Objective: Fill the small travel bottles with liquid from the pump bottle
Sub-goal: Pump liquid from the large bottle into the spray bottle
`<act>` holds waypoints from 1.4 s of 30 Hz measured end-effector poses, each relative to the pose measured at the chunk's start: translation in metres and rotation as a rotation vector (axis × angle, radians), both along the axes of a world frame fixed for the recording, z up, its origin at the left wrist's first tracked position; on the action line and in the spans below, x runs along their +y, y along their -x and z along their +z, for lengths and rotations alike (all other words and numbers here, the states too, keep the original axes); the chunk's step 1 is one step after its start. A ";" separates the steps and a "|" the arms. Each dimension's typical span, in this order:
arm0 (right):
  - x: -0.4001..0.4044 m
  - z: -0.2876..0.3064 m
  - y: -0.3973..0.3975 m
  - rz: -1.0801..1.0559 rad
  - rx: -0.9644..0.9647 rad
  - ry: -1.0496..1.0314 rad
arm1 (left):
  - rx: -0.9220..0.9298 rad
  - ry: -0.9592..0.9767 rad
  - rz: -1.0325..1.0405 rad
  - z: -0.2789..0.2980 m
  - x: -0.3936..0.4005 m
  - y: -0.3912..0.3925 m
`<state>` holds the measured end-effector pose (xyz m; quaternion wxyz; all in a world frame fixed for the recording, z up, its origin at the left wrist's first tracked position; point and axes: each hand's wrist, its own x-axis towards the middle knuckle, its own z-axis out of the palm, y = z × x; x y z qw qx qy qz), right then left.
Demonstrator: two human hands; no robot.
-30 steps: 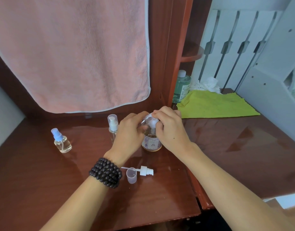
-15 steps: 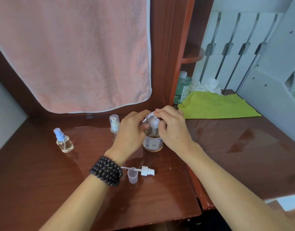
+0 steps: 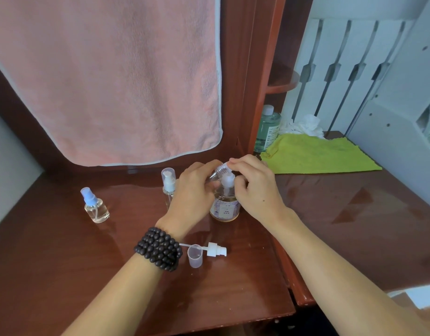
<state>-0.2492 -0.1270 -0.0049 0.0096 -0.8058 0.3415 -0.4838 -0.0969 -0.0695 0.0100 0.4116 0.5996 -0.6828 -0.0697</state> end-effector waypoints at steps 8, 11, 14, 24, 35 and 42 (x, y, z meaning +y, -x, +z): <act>-0.002 -0.006 -0.003 -0.019 0.053 -0.058 | -0.020 -0.026 0.021 -0.007 0.000 0.000; -0.001 -0.003 -0.004 -0.010 0.039 -0.067 | -0.015 -0.023 0.018 -0.007 -0.002 -0.002; -0.001 -0.002 -0.002 -0.008 0.029 -0.037 | 0.004 -0.001 0.002 -0.002 -0.001 -0.003; -0.003 -0.003 -0.002 -0.009 0.013 -0.055 | -0.035 -0.020 0.011 -0.005 -0.005 -0.003; 0.003 -0.001 -0.003 -0.019 -0.017 -0.064 | -0.027 -0.005 -0.002 0.001 -0.001 -0.003; 0.002 -0.002 -0.005 -0.028 -0.006 -0.095 | -0.006 -0.027 0.006 -0.001 0.001 -0.002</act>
